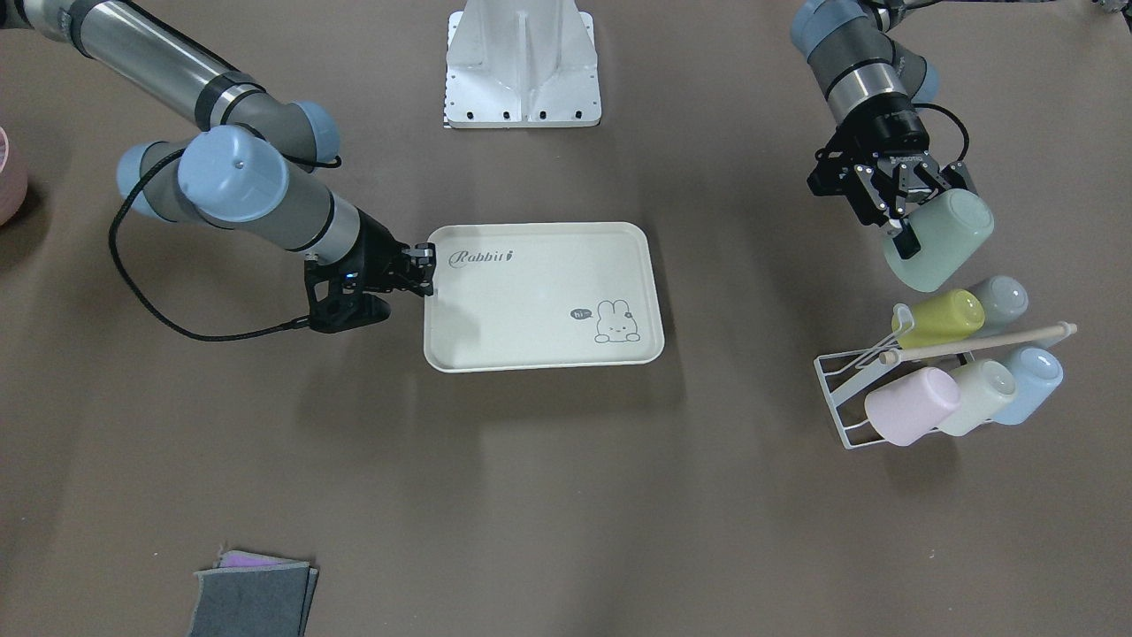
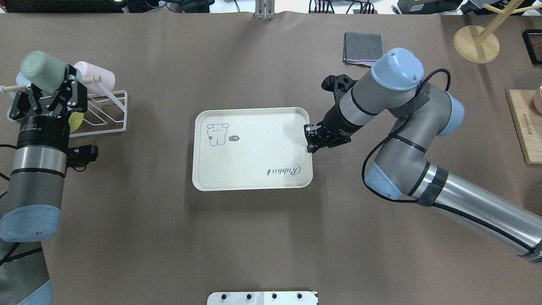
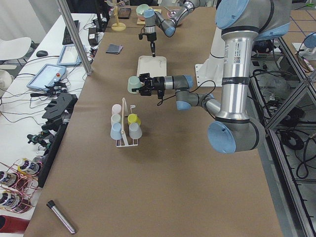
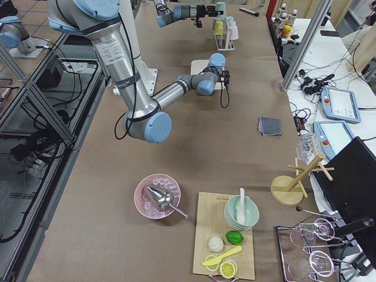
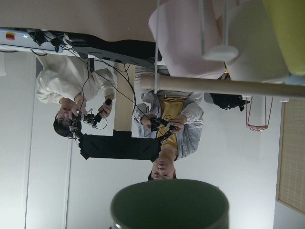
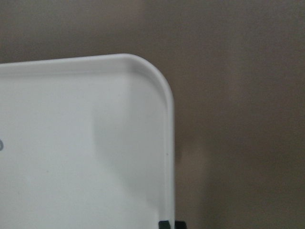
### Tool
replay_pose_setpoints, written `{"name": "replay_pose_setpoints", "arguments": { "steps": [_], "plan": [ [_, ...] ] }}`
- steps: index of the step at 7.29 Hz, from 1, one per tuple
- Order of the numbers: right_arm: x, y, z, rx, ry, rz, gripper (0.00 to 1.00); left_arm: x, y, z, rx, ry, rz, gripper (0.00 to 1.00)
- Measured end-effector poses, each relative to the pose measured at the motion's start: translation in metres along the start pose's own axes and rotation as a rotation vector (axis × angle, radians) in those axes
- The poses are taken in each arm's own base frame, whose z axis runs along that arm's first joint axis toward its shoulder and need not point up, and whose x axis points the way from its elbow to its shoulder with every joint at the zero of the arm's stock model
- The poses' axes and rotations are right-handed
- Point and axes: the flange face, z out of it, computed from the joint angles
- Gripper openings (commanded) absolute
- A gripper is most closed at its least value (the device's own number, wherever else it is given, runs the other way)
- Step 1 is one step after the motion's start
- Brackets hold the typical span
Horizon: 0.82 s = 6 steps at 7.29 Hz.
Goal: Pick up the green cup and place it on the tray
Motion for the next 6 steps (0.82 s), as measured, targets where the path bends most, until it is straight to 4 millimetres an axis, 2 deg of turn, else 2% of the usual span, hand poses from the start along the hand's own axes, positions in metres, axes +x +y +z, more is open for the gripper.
{"name": "replay_pose_setpoints", "arguments": {
  "steps": [2, 3, 4, 5, 6],
  "plan": [
    [-0.035, 0.032, 0.038, -0.023, 0.0, -0.022, 0.0, -0.029, 0.019, 0.012, 0.079, -0.092, -0.296, 0.12],
    [-0.041, 0.042, 0.05, -0.032, 0.005, -0.03, 0.79, -0.039, 0.026, 0.02, 0.155, -0.132, -0.518, 0.12],
    [-0.042, 0.046, 0.056, -0.035, 0.011, -0.03, 0.99, -0.045, 0.026, 0.024, 0.24, -0.139, -0.764, 0.12],
    [-0.04, 0.045, 0.058, -0.03, 0.017, -0.028, 0.99, -0.049, 0.019, 0.024, 0.354, -0.116, -1.031, 0.11],
    [-0.037, 0.041, 0.055, -0.02, 0.021, -0.024, 0.99, -0.054, 0.006, 0.022, 0.496, -0.055, -1.29, 0.01]
  ]
}}
